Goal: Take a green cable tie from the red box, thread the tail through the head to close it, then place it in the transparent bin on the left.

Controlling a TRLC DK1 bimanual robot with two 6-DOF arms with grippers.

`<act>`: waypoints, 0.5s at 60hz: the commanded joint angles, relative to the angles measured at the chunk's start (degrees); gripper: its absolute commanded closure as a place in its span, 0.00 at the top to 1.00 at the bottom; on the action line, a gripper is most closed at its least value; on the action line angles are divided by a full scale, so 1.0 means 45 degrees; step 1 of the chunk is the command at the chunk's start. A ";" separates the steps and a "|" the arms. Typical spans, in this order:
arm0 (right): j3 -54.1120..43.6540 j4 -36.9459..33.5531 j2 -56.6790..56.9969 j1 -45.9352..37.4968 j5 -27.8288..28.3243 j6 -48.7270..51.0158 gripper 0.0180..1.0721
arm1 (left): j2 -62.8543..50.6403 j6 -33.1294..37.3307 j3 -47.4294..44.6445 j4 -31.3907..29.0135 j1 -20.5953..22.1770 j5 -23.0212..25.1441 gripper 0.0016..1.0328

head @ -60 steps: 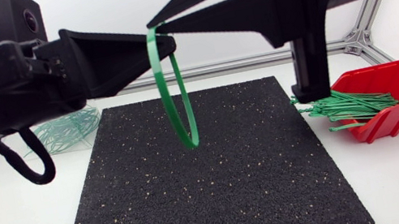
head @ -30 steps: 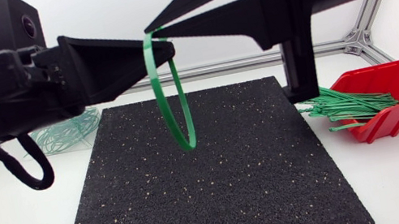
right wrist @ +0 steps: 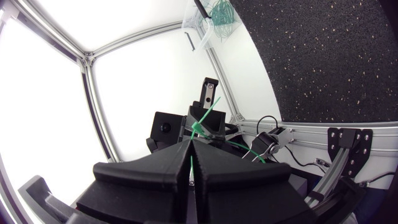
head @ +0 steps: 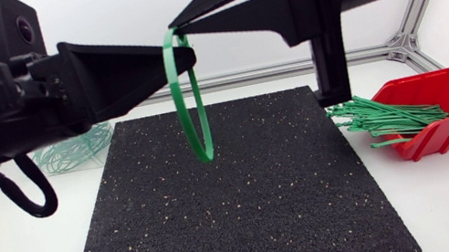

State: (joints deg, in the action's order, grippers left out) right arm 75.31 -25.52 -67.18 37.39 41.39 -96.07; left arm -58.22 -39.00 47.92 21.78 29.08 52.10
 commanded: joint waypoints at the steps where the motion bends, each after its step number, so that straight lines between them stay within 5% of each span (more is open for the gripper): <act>1: 0.0101 -0.0267 -0.0345 -0.0261 -0.0330 -0.0467 0.06 | 0.0535 0.0054 -0.0044 0.0316 0.0178 0.0279 0.03; 12: 0.0023 -0.0306 -0.0189 -0.0222 -0.0291 -0.0272 0.06 | 0.0574 0.0054 -0.0044 0.0297 0.0139 0.0240 0.03; 20: -0.0016 -0.0306 0.0163 -0.0007 -0.0154 -0.0135 0.25 | 0.0378 0.0054 -0.0044 0.0277 -0.0095 0.0240 0.03; 30: -0.0075 -0.0482 0.0573 -0.0007 0.0002 -0.0018 0.26 | 0.0242 0.0054 -0.0024 0.0258 -0.0212 0.0240 0.03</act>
State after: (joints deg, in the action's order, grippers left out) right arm 75.31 -26.83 -65.95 37.43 41.54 -96.01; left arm -57.76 -38.98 47.92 21.74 28.56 52.58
